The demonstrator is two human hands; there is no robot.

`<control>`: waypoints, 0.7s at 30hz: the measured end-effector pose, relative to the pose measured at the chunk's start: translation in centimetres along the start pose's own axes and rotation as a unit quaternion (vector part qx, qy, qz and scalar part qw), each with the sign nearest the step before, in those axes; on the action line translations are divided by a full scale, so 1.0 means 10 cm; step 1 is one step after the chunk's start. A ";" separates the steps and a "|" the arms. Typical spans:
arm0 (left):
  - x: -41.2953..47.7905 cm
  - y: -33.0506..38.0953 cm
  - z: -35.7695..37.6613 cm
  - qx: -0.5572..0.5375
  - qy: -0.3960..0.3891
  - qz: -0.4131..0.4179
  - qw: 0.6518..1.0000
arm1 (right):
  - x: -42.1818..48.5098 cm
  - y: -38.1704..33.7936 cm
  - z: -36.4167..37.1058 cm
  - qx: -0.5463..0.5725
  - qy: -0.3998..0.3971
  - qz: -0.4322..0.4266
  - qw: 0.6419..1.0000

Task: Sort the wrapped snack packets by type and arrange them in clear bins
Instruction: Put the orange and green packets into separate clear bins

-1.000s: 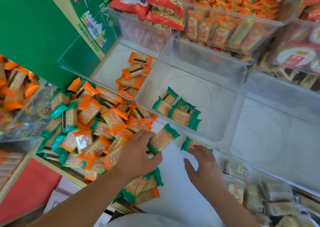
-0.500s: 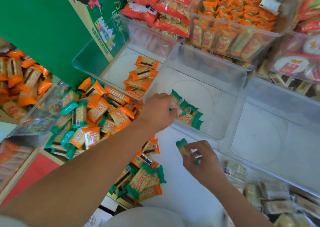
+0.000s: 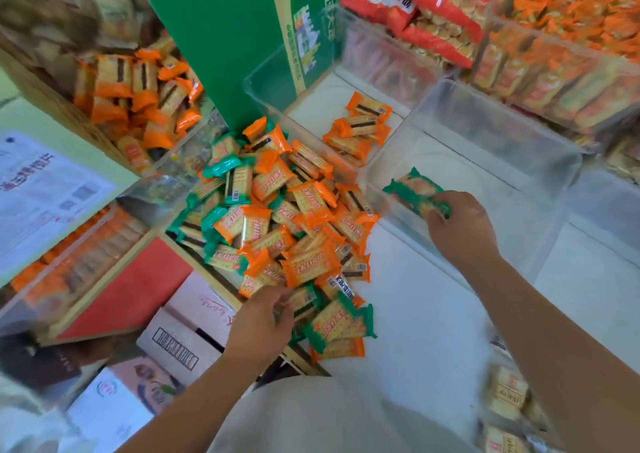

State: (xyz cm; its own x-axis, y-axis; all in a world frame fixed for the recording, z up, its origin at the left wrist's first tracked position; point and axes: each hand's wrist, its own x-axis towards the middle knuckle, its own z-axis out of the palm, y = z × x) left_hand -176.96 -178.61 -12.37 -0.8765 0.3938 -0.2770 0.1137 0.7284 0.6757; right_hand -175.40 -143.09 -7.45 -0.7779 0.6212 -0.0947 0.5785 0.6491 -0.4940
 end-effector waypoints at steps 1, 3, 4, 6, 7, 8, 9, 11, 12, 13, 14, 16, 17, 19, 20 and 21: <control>-0.06 -0.07 0.01 -0.009 0.008 -0.009 1.000 | -0.11 -0.08 0.03 -0.008 0.065 -0.060 0.996; -0.19 -0.17 0.03 -0.018 0.028 -0.024 0.999 | -0.47 -0.30 0.11 0.008 0.136 -0.149 0.979; -0.24 -0.20 0.04 -0.015 0.036 -0.027 0.999 | -0.70 -0.40 0.17 0.021 0.122 -0.164 0.979; -0.32 -0.22 0.08 0.001 0.033 -0.017 0.999 | -1.18 -0.49 0.41 0.040 -0.010 -0.098 0.994; -0.35 -0.22 0.11 0.010 0.016 -0.011 1.000 | -1.39 -0.47 0.55 0.034 -0.108 -0.031 0.993; -0.38 -0.22 0.16 0.021 -0.010 -0.010 1.000 | -1.54 -0.43 0.67 0.021 -0.192 0.029 0.981; -0.41 -0.20 0.20 0.035 -0.041 -0.011 0.998 | -1.65 -0.38 0.77 0.021 -0.244 0.069 0.967; -0.42 -0.16 0.31 0.064 -0.110 -0.012 0.992 | -1.77 -0.30 0.91 0.056 -0.277 0.113 0.952; -0.43 -0.14 0.37 0.067 -0.129 -0.009 0.989 | -1.79 -0.29 0.95 0.068 -0.276 0.126 0.950; -0.43 -0.11 0.41 0.066 -0.138 -0.003 0.988 | -1.80 -0.28 1.00 0.076 -0.272 0.139 0.949; -0.43 -0.08 0.44 0.065 -0.144 0.005 0.987 | -1.79 -0.28 1.03 0.085 -0.265 0.155 0.948; -0.43 -0.05 0.48 0.052 -0.151 0.031 0.987 | -1.77 -0.29 1.06 0.118 -0.238 0.190 0.945; -0.44 -0.04 0.46 0.039 -0.142 0.042 0.988 | -1.75 -0.31 1.03 0.140 -0.220 0.204 0.944; -0.43 -0.06 0.34 0.022 -0.066 0.053 0.996 | -1.72 -0.34 0.94 0.206 -0.180 0.241 0.931; -0.39 -0.13 0.29 0.033 -0.010 0.052 0.998 | -1.72 -0.34 0.90 0.242 -0.162 0.257 0.921; -0.34 -0.19 0.23 0.052 0.034 0.043 0.997 | -1.72 -0.33 0.86 0.266 -0.148 0.267 0.914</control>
State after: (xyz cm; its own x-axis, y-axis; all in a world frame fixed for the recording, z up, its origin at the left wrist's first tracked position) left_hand -173.13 -180.02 -14.27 -0.8907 0.4213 -0.1710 0.2351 0.7487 0.6199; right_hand -165.99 -159.70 -11.59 -0.4981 0.5895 -0.6359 0.7546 -0.0664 -0.6528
